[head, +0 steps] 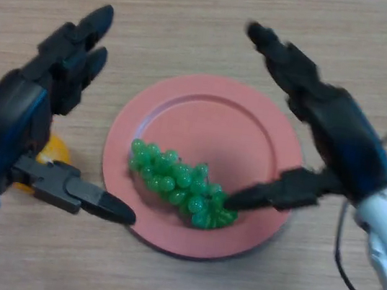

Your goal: Pick up the green grapes and place it on the plate

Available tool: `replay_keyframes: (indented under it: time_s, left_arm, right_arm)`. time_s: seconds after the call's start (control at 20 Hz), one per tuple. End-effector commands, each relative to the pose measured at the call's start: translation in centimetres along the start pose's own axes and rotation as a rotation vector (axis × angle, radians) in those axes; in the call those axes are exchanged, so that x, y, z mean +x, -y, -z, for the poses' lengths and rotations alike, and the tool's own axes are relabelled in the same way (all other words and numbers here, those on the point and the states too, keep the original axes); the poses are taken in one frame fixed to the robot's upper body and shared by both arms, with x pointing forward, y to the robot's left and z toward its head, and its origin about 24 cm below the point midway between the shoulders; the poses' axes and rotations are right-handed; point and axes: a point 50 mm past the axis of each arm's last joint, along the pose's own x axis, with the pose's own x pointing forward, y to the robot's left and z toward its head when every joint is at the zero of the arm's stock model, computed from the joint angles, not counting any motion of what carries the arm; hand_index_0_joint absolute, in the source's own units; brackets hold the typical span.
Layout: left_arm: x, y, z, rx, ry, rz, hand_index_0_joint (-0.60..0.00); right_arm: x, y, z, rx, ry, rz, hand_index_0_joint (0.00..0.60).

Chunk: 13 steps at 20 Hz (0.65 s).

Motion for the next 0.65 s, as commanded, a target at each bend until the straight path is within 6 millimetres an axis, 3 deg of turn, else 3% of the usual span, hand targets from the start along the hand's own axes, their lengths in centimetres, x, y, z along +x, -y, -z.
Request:
replay_keyframes:
  time_s: [0.05, 0.3, 0.65]
  left_arm:
    - [-0.4, -1.0, -2.8, 0.087, 0.192, -0.046, 0.0]
    - [-0.7, -2.1, -3.4, 0.083, 0.199, -0.068, 0.0]
    - [-1.2, -1.7, -3.6, 0.12, 0.192, -0.085, 0.0]
  right_arm:
    - [-1.4, 2.3, -2.9, -0.012, 0.188, 0.086, 0.0]
    - [-3.7, 3.7, -2.9, -0.159, 0.187, 0.194, 0.0]
    - [-4.6, 3.6, -2.4, -0.025, 0.164, 0.183, 0.0]
